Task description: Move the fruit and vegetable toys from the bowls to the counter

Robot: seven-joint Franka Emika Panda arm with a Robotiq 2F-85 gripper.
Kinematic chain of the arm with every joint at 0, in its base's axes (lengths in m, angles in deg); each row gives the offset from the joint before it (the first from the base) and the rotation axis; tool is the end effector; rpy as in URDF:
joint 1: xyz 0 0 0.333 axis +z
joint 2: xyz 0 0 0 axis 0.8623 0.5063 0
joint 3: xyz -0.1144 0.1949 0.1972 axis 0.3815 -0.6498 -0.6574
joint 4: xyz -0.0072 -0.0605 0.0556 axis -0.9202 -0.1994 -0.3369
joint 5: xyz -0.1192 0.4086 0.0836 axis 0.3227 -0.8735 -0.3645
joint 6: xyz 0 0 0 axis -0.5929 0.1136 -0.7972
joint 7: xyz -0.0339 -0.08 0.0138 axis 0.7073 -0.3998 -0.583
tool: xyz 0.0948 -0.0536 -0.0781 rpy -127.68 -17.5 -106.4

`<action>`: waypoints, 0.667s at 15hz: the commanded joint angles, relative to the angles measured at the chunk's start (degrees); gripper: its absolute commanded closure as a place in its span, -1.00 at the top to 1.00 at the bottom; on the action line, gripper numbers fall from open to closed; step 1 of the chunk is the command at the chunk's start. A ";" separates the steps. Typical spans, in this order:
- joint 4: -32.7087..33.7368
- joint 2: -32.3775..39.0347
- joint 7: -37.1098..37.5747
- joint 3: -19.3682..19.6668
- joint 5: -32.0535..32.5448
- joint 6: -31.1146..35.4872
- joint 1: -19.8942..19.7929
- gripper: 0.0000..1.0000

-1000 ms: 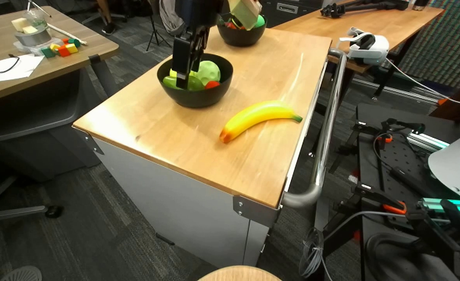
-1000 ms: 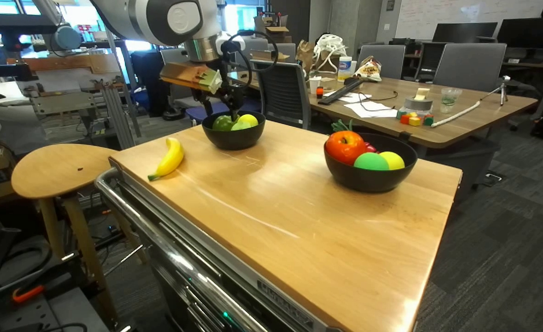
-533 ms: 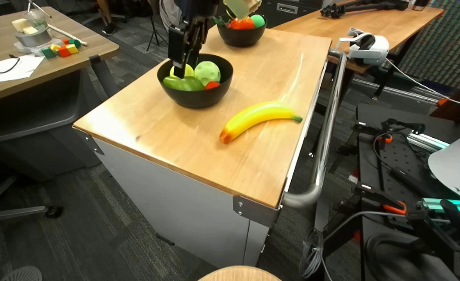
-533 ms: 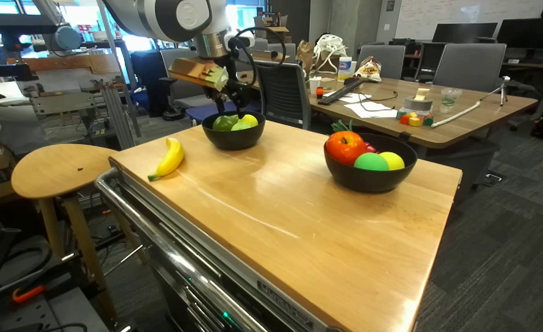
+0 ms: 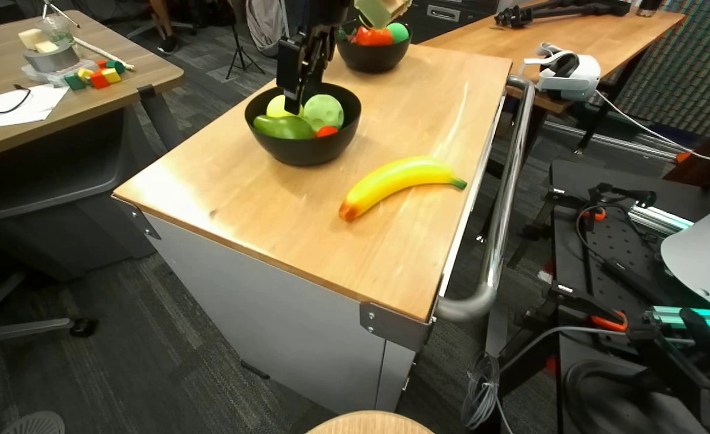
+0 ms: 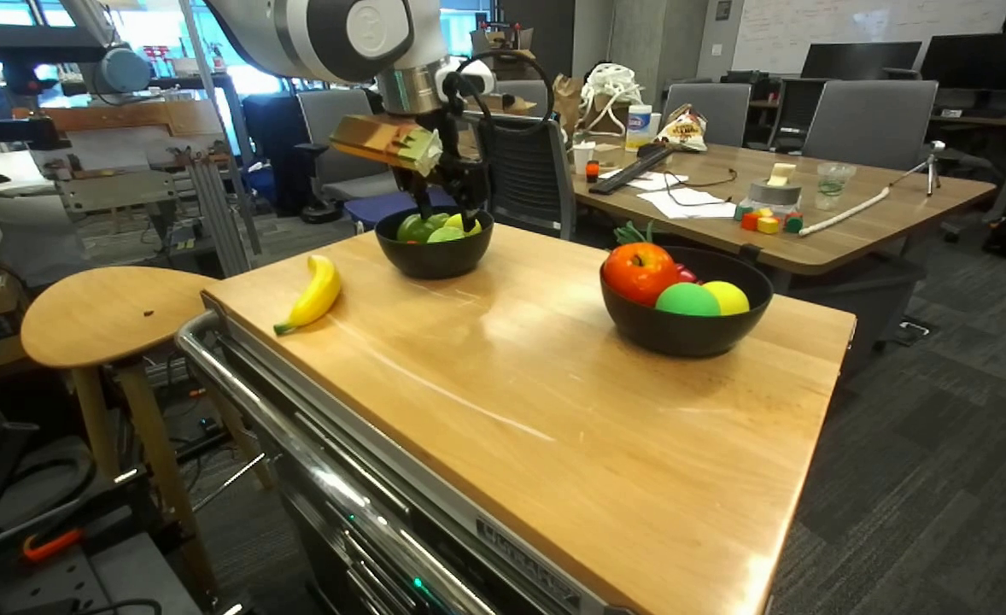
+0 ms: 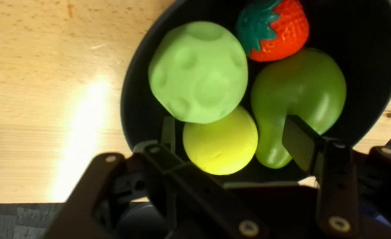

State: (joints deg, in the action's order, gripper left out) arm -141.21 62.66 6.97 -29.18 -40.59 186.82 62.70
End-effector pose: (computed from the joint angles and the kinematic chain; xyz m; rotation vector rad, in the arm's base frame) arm 0.6348 0.0634 0.2663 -3.0603 -0.1850 -0.4171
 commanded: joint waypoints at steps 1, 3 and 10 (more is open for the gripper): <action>0.71 0.78 1.69 0.55 2.46 -2.52 0.15 0.62; 0.30 1.43 1.88 0.73 4.00 -4.24 0.61 0.61; 1.00 1.97 1.89 0.16 7.26 -5.23 1.50 -0.41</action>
State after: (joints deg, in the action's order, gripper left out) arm -141.14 64.30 7.66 -28.87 -34.70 182.75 63.60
